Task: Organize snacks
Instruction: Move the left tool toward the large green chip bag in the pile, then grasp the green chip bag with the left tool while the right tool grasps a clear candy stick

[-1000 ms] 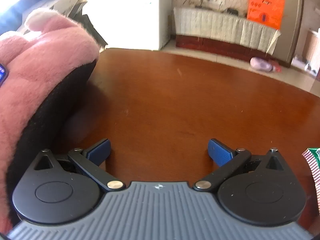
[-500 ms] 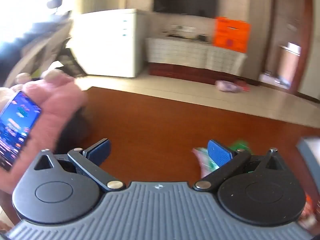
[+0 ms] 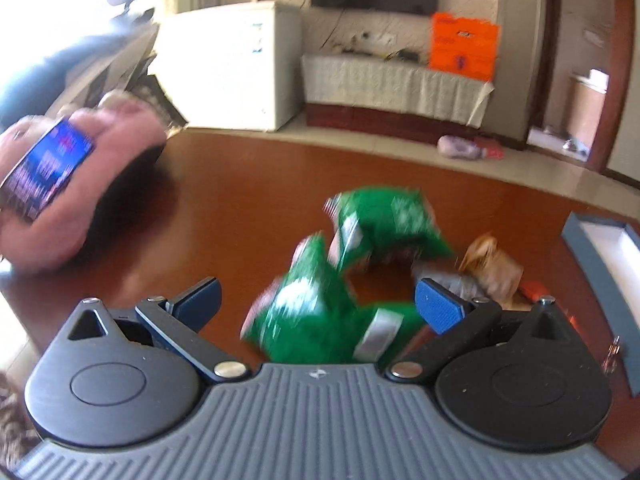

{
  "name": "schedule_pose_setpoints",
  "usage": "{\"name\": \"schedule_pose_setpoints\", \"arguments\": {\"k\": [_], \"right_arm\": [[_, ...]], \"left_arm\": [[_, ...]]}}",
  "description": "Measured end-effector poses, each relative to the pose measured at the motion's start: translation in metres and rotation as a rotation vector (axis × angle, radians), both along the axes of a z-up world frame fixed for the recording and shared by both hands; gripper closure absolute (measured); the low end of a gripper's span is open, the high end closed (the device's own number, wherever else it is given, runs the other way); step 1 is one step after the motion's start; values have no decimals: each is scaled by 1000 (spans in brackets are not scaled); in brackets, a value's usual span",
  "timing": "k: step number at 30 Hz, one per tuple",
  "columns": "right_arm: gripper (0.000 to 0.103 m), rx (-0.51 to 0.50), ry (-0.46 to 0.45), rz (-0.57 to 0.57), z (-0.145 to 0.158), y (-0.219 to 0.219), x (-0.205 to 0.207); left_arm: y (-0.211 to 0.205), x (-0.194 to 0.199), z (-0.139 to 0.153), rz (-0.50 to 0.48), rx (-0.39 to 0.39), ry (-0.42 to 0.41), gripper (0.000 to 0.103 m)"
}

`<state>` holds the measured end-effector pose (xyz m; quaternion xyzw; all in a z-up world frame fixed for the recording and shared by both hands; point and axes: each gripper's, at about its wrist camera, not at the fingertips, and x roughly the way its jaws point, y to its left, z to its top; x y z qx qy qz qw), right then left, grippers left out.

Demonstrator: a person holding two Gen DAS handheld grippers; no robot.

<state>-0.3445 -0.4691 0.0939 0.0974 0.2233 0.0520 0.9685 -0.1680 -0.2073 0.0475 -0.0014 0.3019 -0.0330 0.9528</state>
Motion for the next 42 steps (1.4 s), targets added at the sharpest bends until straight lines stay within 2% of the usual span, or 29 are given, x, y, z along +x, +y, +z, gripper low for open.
{"name": "schedule_pose_setpoints", "arguments": {"k": [1, 5, 8, 11, 14, 18, 22, 25, 26, 28, 31, 34, 37, 40, 42], "right_arm": [[20, 2, 8, -2, -3, -1, 1], [20, -19, 25, 12, -5, -1, 1], [20, -53, 31, 5, -6, 2, 1], [20, -82, 37, -12, -8, 4, 4], [20, -95, 91, -22, -16, 4, 18], [20, -103, 200, 34, -32, 14, 38], [20, -240, 168, 138, -36, 43, 31], [21, -294, 221, 148, -46, 50, 38], [27, -291, 227, 158, -48, 50, 40], [28, -313, 250, 163, -53, 53, 45], [30, -403, 295, 171, -67, 62, 58], [31, -387, 287, 184, -68, 57, 62], [43, -316, 312, 191, -67, 49, 65], [63, -292, 324, 200, -64, 47, 62], [61, -313, 313, 197, -63, 48, 58]], "left_arm": [[5, -12, -13, -1, -14, 8, 0], [20, -31, -13, -62, -23, 78, 0], [17, -18, -20, -116, 3, 104, 0], [6, -3, -20, -171, 109, 93, 0], [-3, 11, -8, -234, 207, 34, 5], [4, 18, -1, -283, 197, 37, 5], [19, 2, -2, -342, 182, 65, 4], [22, 2, -8, -344, 196, 57, 3], [23, 4, -12, -321, 195, 73, 3], [27, 10, -18, -308, 178, 120, 3], [27, 11, -17, -294, 177, 117, 3], [29, 16, -14, -274, 153, 129, 3], [29, 17, -14, -259, 161, 135, 3], [30, 19, -14, -255, 159, 141, 3], [26, 19, -10, -255, 157, 145, 3]]}}
